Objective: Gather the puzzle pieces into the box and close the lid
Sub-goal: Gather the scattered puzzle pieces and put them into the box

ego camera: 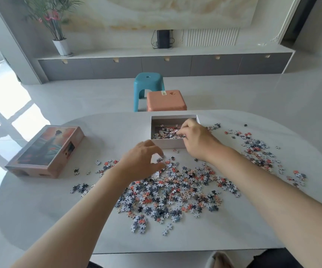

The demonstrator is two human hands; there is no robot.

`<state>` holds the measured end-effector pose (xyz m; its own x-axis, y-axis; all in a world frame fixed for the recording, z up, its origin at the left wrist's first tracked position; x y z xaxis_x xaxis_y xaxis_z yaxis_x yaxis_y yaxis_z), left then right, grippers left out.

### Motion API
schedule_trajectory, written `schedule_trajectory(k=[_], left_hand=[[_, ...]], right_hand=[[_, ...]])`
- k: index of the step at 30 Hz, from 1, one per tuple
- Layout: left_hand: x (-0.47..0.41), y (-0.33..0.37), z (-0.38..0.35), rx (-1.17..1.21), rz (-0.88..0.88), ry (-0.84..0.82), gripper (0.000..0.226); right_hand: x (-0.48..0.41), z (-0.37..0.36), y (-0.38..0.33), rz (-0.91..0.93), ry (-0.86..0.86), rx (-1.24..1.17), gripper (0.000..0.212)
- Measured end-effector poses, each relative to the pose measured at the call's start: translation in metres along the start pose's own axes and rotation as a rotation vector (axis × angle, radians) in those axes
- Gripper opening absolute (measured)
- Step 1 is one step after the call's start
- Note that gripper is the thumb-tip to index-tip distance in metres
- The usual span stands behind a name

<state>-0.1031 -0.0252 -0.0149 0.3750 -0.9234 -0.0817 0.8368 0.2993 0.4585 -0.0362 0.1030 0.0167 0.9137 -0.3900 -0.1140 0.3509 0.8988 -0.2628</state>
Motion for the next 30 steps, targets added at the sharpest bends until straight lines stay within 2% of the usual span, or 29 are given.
schedule_trajectory(k=[2,4,6,8,10,11,14,18,20,25,30], left_hand=[[0.015,-0.004,-0.024,-0.139,0.043,-0.203,0.076],[0.025,-0.002,-0.033,-0.222,0.043,-0.258,0.088],[0.027,0.001,-0.028,-0.189,0.035,-0.203,0.078],[0.027,0.001,-0.023,-0.124,0.038,-0.140,0.062],[0.027,-0.001,-0.019,-0.077,0.044,-0.097,0.050],[0.027,-0.002,-0.019,-0.069,0.041,-0.085,0.046],[0.025,0.001,-0.013,-0.040,0.020,-0.041,0.041],[0.026,-0.001,-0.014,-0.252,0.070,-0.114,0.073],[0.029,-0.004,-0.020,-0.295,0.089,-0.173,0.077],[0.023,0.001,-0.013,-0.109,0.033,-0.085,0.044],[0.014,0.005,-0.010,-0.040,0.054,-0.033,0.022]], right_hand=[[0.011,0.010,-0.013,0.050,0.050,0.005,0.034],[0.024,0.003,-0.029,0.092,-0.089,0.022,0.029],[0.042,-0.018,-0.032,0.058,-0.321,0.071,0.038],[0.061,-0.037,-0.024,-0.009,-0.477,0.139,0.075],[0.074,-0.050,-0.020,-0.036,-0.518,0.186,0.103],[0.077,-0.054,-0.019,-0.043,-0.510,0.197,0.108],[0.077,-0.060,-0.020,-0.059,-0.453,0.163,0.090],[0.069,-0.055,-0.022,-0.083,-0.380,0.088,0.057],[0.064,-0.053,-0.022,-0.081,-0.353,0.088,0.047],[0.056,-0.056,-0.032,-0.036,-0.350,0.077,0.054],[0.046,-0.050,-0.036,-0.025,-0.290,0.030,0.027]])
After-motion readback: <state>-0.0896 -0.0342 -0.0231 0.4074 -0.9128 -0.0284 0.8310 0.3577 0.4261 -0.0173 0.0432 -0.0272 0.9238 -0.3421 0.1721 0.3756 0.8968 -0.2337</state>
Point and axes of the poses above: each hand's wrist, its own x-axis away from the middle knuckle, its own z-axis out of the back of the hand, y = z × x, the point moved 10 cm from there along -x, towards the middle knuckle, and after that the axes turned 6 degrees about x, right-handed, at the moved point
